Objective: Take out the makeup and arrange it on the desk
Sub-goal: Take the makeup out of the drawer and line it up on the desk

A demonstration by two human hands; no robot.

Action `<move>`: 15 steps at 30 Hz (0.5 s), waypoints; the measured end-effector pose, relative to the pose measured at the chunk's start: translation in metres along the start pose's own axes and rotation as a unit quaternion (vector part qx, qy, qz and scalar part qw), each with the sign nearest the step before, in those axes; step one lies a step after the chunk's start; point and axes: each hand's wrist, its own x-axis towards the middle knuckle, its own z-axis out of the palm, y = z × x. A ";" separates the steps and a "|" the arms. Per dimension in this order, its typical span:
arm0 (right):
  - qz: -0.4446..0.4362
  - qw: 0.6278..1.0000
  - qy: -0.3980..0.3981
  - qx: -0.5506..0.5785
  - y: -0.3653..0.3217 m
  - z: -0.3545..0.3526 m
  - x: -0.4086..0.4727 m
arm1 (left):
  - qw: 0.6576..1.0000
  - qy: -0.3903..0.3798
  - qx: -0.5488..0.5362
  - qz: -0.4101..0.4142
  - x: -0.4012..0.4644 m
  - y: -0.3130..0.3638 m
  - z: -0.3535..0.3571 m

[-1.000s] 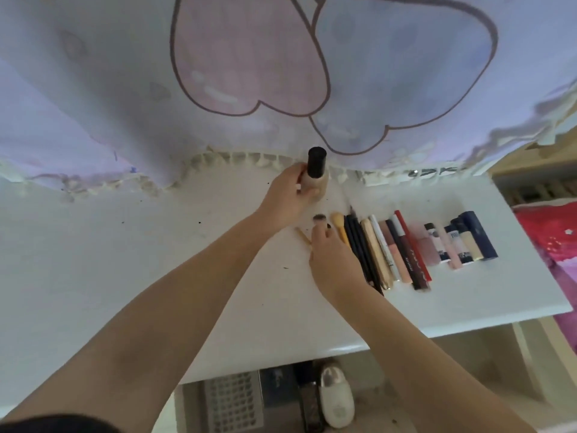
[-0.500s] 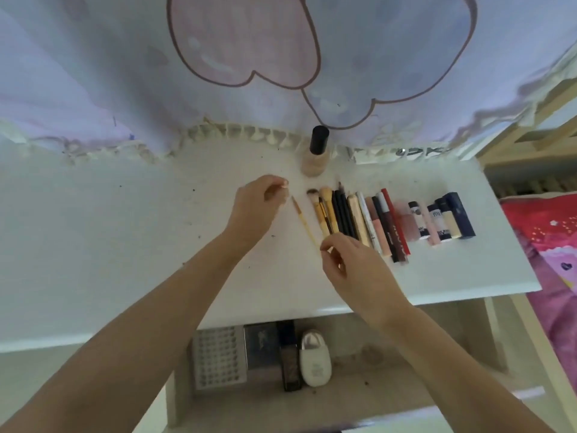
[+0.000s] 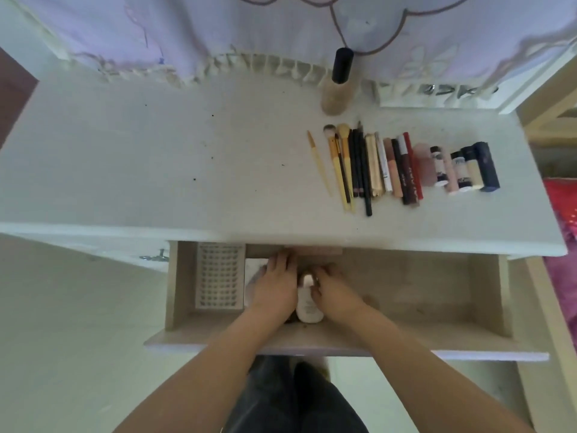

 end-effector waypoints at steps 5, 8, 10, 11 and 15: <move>-0.008 0.999 0.023 0.044 -0.005 -0.004 -0.013 | 0.999 0.020 0.039 0.015 0.000 -0.002 -0.006; -0.024 0.995 0.010 0.100 -0.007 -0.014 -0.030 | 0.997 0.017 -0.071 0.016 -0.008 -0.007 -0.015; -0.029 0.995 0.001 0.098 -0.004 -0.018 -0.037 | 0.993 0.013 -0.118 0.025 -0.010 -0.014 -0.024; -0.025 0.996 0.001 0.089 -0.003 -0.020 -0.039 | 0.992 -0.002 -0.119 0.031 -0.008 -0.018 -0.028; -0.020 0.999 0.012 0.042 0.003 -0.024 -0.043 | 0.977 -0.110 -0.181 0.026 0.001 -0.020 -0.037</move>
